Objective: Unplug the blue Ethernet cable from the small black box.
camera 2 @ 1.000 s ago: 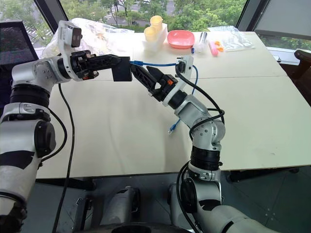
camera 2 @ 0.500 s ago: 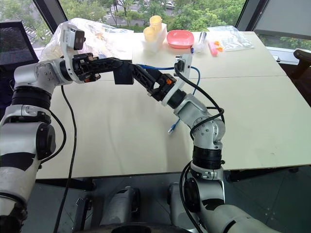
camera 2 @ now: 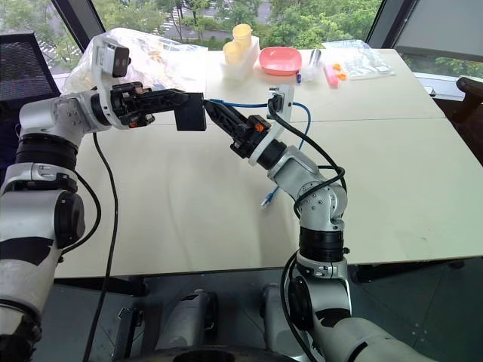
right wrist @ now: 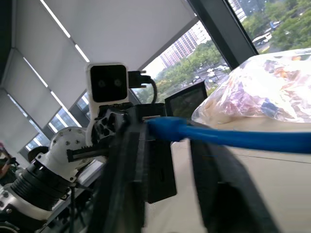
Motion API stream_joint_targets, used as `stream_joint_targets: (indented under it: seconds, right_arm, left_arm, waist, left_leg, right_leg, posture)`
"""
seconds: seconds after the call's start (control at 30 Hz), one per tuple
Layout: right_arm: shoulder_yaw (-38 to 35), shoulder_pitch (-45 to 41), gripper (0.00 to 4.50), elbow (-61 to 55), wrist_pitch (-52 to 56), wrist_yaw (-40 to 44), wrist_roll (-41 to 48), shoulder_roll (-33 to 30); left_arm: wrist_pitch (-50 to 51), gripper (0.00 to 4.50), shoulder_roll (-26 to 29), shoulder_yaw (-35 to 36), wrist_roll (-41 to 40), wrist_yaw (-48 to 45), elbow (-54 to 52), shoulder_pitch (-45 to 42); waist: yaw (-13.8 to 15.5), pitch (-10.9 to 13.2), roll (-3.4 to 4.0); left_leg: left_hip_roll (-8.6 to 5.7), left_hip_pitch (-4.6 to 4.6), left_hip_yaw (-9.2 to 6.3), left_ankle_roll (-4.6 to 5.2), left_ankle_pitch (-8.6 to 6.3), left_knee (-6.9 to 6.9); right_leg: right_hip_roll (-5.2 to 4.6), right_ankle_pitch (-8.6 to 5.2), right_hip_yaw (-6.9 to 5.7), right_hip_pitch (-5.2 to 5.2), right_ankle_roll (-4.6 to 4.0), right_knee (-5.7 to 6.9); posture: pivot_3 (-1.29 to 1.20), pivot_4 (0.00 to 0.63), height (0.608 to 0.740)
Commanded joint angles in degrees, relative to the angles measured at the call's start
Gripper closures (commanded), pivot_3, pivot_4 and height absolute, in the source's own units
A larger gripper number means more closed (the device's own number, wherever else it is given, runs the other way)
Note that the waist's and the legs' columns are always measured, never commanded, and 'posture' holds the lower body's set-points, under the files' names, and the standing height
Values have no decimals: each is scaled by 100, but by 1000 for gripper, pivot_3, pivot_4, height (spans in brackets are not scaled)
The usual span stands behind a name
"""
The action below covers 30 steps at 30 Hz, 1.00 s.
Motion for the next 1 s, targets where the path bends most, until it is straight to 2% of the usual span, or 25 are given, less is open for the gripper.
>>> stream_joint_targets:
  seconds: [0.03,0.33,0.63,1.0]
  right_arm:
    - [70,-8,4418,-143,-44,7,133,-61]
    - [93,54,4418,-187,30,20,383,-184]
    - [-577,171,4418,-145,45,-290,1020,-619]
    - [-454,185,4418,-158,15,-358,1254,-649]
  left_arm:
    - [-37,3997,43,-46,-144,-29,-222,7]
    - [-120,3997,78,-50,-111,-29,-96,-39]
    - [-391,3997,313,242,30,-8,440,-321]
    - [-312,3997,178,181,-10,-29,222,-152]
  waist:
    - [4,0,0]
    - [9,0,0]
    - [12,0,0]
    - [12,0,0]
  left_leg:
    - [0,0,0,0,0,0]
    - [-1,-1,0,0,0,1]
    - [-1,-2,0,0,0,0]
    - [0,-2,1,0,0,1]
  right_leg:
    - [0,0,0,0,0,1]
    - [-1,0,0,0,0,-1]
    - [-1,0,0,0,0,-3]
    - [-1,0,1,-1,0,-2]
  posture:
    - [0,150,740]
    - [0,150,740]
    - [0,150,740]
    - [0,150,740]
